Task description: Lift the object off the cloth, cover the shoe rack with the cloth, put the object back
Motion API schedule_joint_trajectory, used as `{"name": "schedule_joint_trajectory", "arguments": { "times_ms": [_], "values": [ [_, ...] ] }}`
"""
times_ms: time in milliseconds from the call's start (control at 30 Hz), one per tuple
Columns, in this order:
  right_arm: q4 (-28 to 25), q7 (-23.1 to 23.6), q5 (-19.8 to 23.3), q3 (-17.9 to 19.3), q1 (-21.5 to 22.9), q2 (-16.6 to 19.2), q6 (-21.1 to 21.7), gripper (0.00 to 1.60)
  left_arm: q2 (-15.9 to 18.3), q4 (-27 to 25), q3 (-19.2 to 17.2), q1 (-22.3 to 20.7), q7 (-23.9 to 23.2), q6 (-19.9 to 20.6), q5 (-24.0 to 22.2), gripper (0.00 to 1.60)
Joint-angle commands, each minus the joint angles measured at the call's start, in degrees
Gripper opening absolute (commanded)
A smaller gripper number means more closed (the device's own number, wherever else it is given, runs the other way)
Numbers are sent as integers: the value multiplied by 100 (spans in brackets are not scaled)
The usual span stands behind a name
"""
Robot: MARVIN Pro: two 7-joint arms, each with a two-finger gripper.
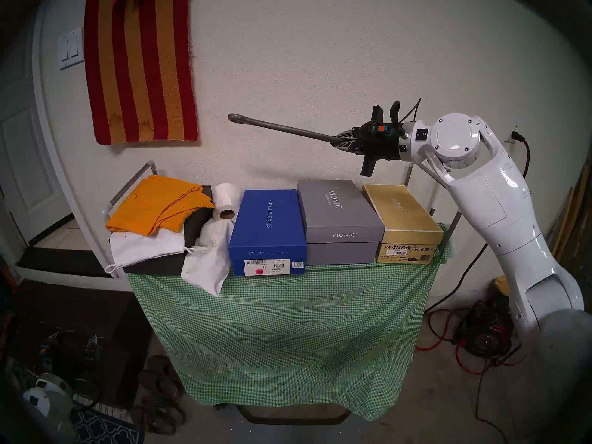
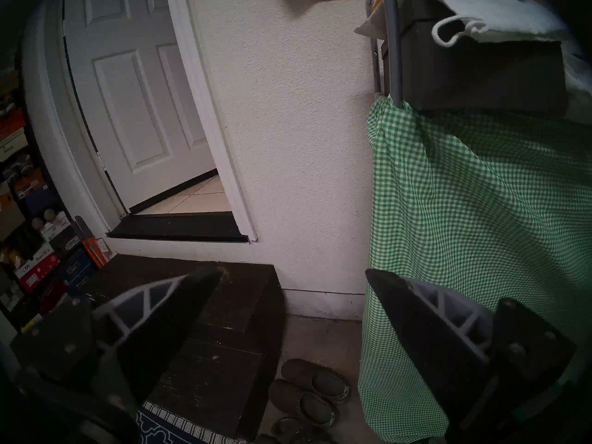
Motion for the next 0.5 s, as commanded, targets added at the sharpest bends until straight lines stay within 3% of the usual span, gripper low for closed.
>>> {"name": "schedule_joint_trajectory", "arguments": {
  "times_ms": [0, 267, 467],
  "values": [
    [174, 776, 98, -298, 697, 185, 223, 0, -68, -48, -73, 50, -55, 2, -39, 160],
    [344, 1510, 282, -753, 1028, 495, 386, 0, -131, -86, -151, 50, -175, 53, -101, 160],
    [629, 2126, 562, -1119, 1371, 474, 351, 0, -181, -121, -222, 50, -284, 103, -148, 160]
  ]
}}
